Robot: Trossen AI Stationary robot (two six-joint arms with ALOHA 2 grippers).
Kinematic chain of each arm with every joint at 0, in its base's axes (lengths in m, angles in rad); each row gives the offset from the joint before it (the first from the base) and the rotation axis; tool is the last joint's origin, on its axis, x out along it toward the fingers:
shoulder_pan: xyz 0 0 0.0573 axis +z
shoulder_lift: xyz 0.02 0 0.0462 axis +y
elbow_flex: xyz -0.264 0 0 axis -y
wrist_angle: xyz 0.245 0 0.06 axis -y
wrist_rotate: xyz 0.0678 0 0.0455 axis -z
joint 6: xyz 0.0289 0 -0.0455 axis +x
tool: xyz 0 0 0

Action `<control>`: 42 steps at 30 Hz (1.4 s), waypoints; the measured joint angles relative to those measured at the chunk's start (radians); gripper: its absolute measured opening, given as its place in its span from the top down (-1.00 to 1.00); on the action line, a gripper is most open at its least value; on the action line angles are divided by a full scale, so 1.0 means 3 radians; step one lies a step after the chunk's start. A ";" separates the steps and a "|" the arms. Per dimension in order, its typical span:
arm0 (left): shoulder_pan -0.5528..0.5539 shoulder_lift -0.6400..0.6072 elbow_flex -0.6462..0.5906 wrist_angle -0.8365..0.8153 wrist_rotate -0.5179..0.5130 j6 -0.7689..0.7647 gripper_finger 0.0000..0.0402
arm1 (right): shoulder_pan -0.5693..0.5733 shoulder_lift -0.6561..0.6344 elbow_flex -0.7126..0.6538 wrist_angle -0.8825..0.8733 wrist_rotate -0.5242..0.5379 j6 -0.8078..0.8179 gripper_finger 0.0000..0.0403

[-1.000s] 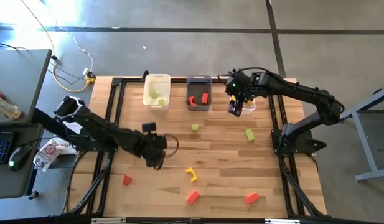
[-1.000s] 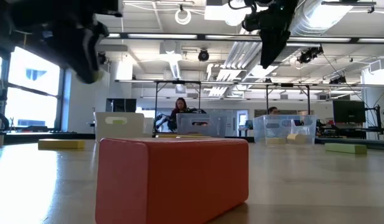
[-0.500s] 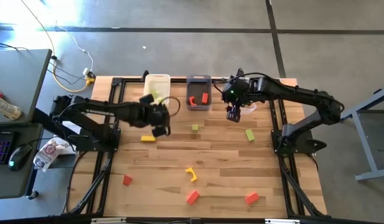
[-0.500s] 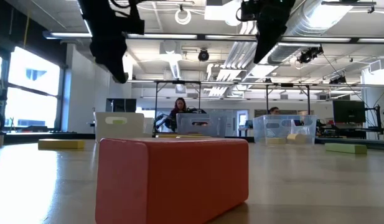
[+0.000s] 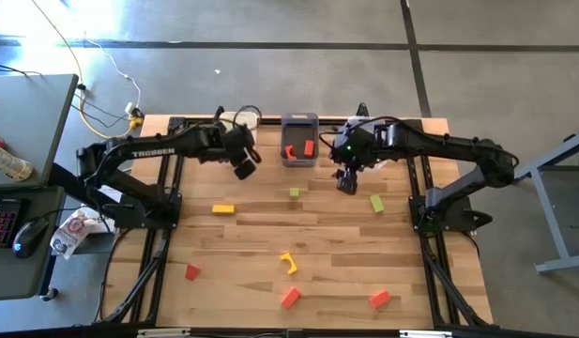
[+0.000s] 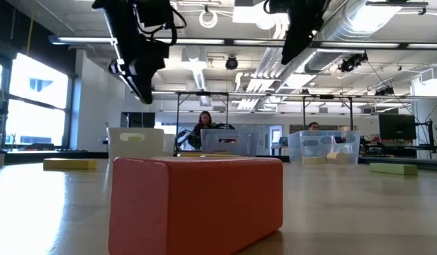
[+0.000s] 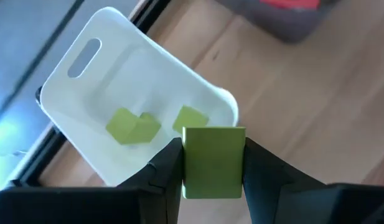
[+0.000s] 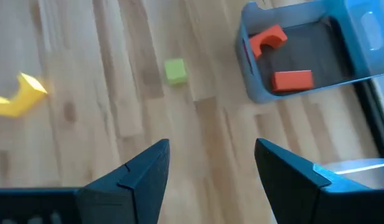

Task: Sort & place blocks by color
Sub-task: Put the green block into the white bin

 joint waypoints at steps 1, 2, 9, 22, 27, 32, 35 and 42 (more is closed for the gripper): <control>0.0070 0.0000 0.0000 0.0053 0.0047 0.0000 0.47 | 0.0031 0.0000 0.0000 0.0024 -0.0004 0.0096 -0.11; 0.0141 0.0000 0.0000 0.0104 0.0090 0.0000 0.47 | 0.0060 0.0000 0.0000 0.0047 -0.0005 0.0189 -0.11; 0.0589 0.0005 0.0000 0.0276 0.0381 0.0038 0.46 | 0.0318 0.0001 -0.0001 0.0230 0.0088 0.0751 -0.11; 0.0959 0.0303 0.0000 0.0323 0.0538 0.0464 0.44 | 0.0769 0.0001 -0.0001 0.0328 0.0900 0.1615 -0.11; 0.1006 0.0445 -0.0001 0.0325 0.0700 0.0523 0.44 | 0.0854 0.0001 -0.0001 0.0325 0.0993 0.1637 -0.11; 0.0999 0.0546 -0.0001 0.0326 0.0904 0.0524 0.40 | 0.0884 0.0001 0.0000 0.0324 0.0993 0.1637 -0.11; 0.1001 0.0566 -0.0001 0.0327 0.0969 0.0520 0.32 | 0.0884 0.0001 0.0000 0.0303 0.0997 0.1637 -0.11; 0.1001 0.0566 -0.0001 0.0361 0.0966 0.0522 0.09 | 0.0883 0.0001 -0.0001 0.0183 0.1085 0.1637 -0.11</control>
